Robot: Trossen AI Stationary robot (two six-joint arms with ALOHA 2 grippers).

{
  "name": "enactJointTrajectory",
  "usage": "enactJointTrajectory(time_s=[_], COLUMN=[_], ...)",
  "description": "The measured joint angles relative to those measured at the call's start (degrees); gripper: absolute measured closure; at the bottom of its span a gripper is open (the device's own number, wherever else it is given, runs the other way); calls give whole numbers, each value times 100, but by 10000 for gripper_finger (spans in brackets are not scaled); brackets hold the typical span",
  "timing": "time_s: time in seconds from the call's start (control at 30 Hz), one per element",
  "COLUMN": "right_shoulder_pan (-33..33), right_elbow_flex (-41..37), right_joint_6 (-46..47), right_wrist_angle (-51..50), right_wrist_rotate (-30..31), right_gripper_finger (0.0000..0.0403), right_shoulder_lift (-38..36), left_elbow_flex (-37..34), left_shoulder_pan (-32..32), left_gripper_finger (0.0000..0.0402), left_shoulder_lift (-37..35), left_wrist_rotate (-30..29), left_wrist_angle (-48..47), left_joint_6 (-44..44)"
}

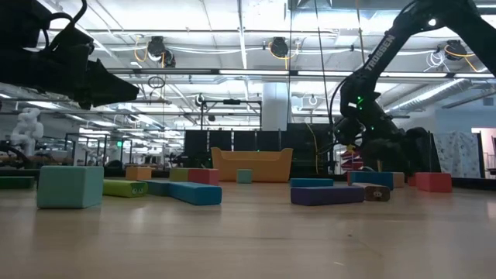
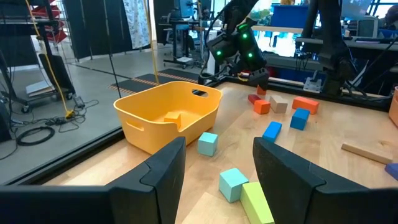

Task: Sort blocks by size
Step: Put the right orange square block into the yellow bin

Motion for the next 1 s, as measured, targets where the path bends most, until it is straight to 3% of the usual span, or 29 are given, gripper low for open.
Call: enactJointTrajectory(time_s=[0.3,0.7,1.0], right_shoulder_pan=[-1,159,293], right_elbow_flex=[-4,-7,-7], right_joint_6=[454,180,138], right_wrist_angle=[102,551,507], right_wrist_rotate=[409,-454,-449], right_gripper_finger=[184,208,282], right_shoulder_lift=[0,0,-2], left_elbow_flex=[0,-2,-1], left_shoulder_pan=[0,0,-1], left_gripper_finger=[210,210,210], left_shoulder_lift=[0,0,0], left_wrist_rotate=[0,0,0], left_wrist_angle=[-4,-4,-2], left_joint_6=[-2,-4,-4])
